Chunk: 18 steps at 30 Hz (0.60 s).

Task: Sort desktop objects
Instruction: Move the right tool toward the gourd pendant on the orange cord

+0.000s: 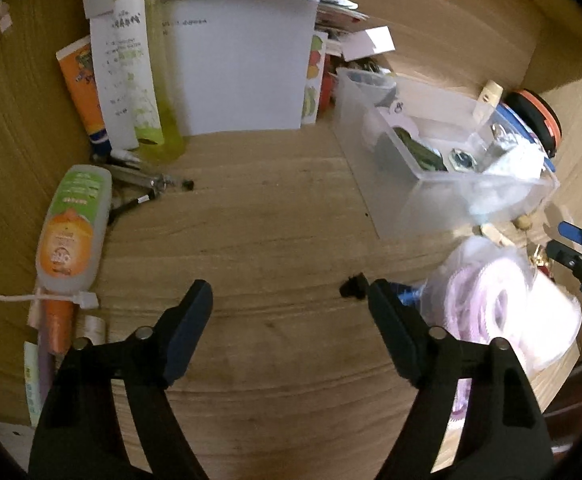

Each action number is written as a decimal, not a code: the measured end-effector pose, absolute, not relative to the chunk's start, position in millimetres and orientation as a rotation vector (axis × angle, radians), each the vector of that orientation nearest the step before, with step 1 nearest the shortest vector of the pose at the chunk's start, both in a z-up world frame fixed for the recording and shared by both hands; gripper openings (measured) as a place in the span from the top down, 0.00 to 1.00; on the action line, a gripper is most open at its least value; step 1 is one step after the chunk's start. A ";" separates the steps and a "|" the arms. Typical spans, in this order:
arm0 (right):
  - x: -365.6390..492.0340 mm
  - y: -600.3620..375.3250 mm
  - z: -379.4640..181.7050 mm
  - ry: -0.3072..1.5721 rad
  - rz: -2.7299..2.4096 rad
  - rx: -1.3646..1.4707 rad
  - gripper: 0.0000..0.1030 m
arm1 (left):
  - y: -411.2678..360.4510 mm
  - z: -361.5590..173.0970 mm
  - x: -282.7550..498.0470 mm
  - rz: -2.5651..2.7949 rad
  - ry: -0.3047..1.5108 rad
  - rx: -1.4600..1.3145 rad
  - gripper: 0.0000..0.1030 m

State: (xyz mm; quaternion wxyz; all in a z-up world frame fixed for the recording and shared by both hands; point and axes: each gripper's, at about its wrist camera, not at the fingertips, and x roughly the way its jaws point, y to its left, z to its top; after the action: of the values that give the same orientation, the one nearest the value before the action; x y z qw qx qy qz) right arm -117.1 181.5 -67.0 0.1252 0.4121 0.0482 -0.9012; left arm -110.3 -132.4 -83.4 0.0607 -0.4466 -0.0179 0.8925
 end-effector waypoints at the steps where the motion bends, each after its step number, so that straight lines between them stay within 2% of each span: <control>1: -117.6 180.8 -70.2 0.142 -2.635 1.208 0.19 | -131.8 -84.5 -109.5 2.698 -0.049 -1.350 0.28; 2: -119.3 181.0 -72.8 0.121 -2.638 1.213 0.19 | -130.6 -85.7 -108.7 2.696 -0.042 -1.347 0.31; 3: -121.1 182.1 -74.9 0.082 -2.637 1.212 0.20 | -129.3 -86.6 -108.1 2.695 -0.033 -1.345 0.39; 4: -123.5 183.4 -76.4 0.036 -2.634 1.207 0.25 | -128.1 -88.1 -107.8 2.688 -0.024 -1.349 0.43; 5: -126.3 184.0 -76.7 0.007 -2.632 1.203 0.31 | -127.4 -90.0 -107.5 2.677 -0.022 -1.354 0.43; 10: -140.5 175.5 -84.4 0.009 -2.596 1.269 0.42 | -122.3 -97.2 -107.0 2.625 0.001 -1.356 0.43; 18: -155.2 175.6 -88.4 -0.069 -2.533 1.357 0.42 | -109.6 -99.5 -117.3 2.589 0.072 -1.370 0.43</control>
State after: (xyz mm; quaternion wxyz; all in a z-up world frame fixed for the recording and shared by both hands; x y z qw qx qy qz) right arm -155.2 175.6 -88.4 0.1330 0.4680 -0.0238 -0.8733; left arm -117.3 -109.6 -99.5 0.1058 -0.4650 0.0244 0.8786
